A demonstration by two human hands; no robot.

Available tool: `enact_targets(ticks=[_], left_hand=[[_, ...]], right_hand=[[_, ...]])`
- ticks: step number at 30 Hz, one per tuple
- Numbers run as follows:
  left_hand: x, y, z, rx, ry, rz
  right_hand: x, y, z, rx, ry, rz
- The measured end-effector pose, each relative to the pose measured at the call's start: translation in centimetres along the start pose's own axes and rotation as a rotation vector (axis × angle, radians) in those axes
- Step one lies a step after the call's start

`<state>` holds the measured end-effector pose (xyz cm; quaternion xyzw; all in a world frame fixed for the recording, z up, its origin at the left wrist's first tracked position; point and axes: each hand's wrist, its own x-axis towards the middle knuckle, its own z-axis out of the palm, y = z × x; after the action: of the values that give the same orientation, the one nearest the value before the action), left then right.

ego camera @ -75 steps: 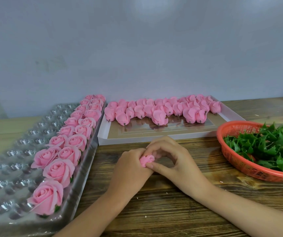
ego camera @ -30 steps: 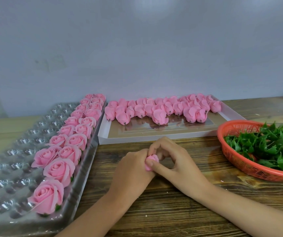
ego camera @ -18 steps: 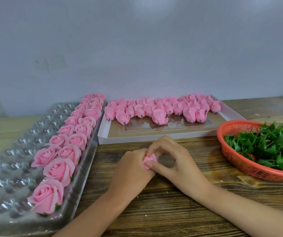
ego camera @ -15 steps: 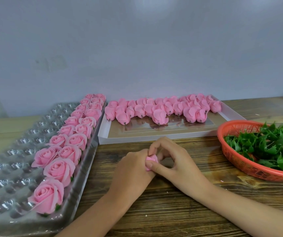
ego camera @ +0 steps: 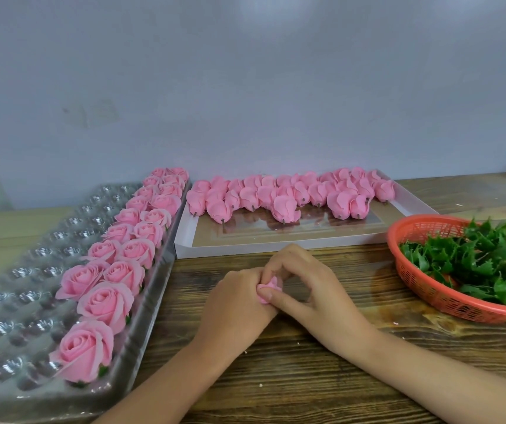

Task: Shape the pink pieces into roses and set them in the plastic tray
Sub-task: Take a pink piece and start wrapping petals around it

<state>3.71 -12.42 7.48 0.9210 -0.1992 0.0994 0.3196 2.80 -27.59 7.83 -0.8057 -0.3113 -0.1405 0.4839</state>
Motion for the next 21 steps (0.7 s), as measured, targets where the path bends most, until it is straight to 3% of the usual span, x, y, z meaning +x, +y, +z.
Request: enact_targets(ticks=[5,13,21], left_hand=[[-0.29,0.11,0.09,0.083,0.059,0.072],[0.12,-0.07,0.17,0.013,0.011,0.009],[-0.31,-0.07,0.33,0.089,0.082,0.079]], right_hand=[[-0.02,0.17,-0.05,0.052,-0.025,0.055],[0.07,0.11,-0.13,0.013,-0.031,-0.042],[0.09,0.33,-0.09,0.082,-0.010,0.073]])
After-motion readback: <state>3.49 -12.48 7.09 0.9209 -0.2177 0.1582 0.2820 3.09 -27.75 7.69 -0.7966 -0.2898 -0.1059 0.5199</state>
